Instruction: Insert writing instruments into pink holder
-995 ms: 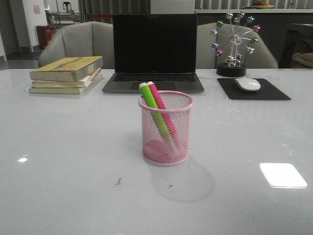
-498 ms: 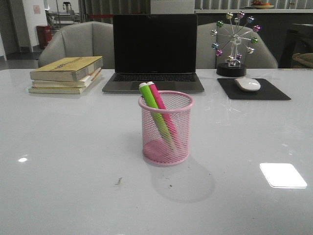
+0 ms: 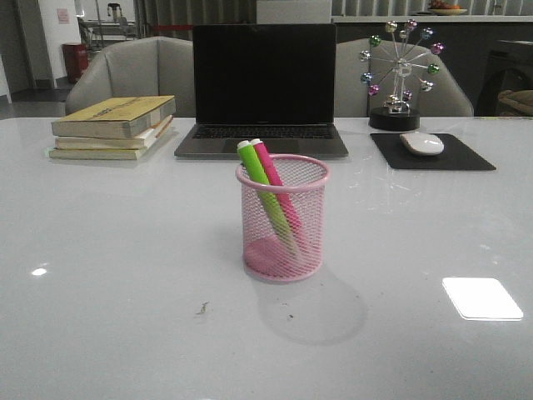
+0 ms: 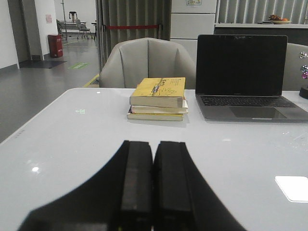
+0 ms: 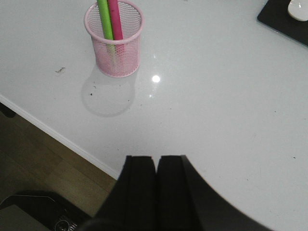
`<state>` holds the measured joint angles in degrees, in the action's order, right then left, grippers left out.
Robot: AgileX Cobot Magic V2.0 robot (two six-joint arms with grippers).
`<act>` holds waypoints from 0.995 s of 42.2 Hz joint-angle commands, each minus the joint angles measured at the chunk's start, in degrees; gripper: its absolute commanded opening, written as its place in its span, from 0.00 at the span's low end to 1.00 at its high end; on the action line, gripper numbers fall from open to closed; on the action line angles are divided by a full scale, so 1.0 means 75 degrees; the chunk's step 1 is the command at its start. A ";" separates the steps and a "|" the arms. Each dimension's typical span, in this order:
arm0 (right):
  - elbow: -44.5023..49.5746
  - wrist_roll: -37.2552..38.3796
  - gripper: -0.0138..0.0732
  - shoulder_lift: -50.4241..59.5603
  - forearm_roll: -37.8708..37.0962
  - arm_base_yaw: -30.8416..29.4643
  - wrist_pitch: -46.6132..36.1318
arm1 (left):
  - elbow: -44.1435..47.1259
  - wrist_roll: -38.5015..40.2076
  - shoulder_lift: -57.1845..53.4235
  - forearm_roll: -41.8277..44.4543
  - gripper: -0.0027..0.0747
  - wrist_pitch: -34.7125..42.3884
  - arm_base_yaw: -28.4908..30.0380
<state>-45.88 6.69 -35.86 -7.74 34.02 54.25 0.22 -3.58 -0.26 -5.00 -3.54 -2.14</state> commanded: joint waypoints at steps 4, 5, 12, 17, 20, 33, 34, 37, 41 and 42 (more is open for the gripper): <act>-0.0208 -0.0033 0.22 -0.0011 -0.0165 -0.0057 -0.0505 | 0.0042 -0.0008 -0.0151 -0.0086 0.15 0.0699 -0.0048; -0.0208 -0.0033 0.22 -0.0011 -0.0165 -0.0057 -0.0505 | 0.0042 -0.0008 -0.0151 -0.0086 0.15 0.0699 -0.0048; -0.0208 -0.0033 0.22 -0.0011 -0.0165 -0.0057 -0.0505 | 0.0042 -0.0008 -0.0151 -0.0086 0.15 0.0699 -0.0048; -0.0208 -0.0033 0.22 -0.0011 -0.0165 -0.0057 -0.0505 | 0.0042 -0.0008 -0.0151 -0.0086 0.15 0.0699 -0.0048; -0.0208 -0.0033 0.22 -0.0011 -0.0165 -0.0057 -0.0505 | 0.0042 -0.0008 -0.0151 -0.0086 0.15 0.0699 -0.0048; 0.0505 -0.0136 0.22 0.0880 0.0067 -0.0974 -0.1161 | 0.0042 -0.0008 -0.0151 -0.0086 0.15 0.0699 -0.0048; 0.0641 -0.0262 0.22 0.0956 0.0143 -0.1121 -0.1264 | 0.0042 -0.0008 -0.0151 -0.0086 0.15 0.0699 -0.0048; 0.1164 -0.0784 0.22 0.1382 0.0488 -0.1630 -0.1846 | 0.0042 -0.0008 -0.0151 -0.0086 0.15 0.0699 -0.0048; 0.1987 -0.1032 0.22 0.2139 0.0630 -0.2370 -0.2832 | 0.0042 -0.0008 -0.0151 -0.0086 0.15 0.0699 -0.0048; 0.2241 -0.1032 0.22 0.2304 0.0630 -0.2601 -0.3058 | 0.0042 -0.0008 -0.0151 -0.0086 0.15 0.0699 -0.0048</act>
<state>-31.92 0.77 -21.83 -3.49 18.81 41.56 0.22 -3.58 -0.26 -5.00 -3.40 -2.14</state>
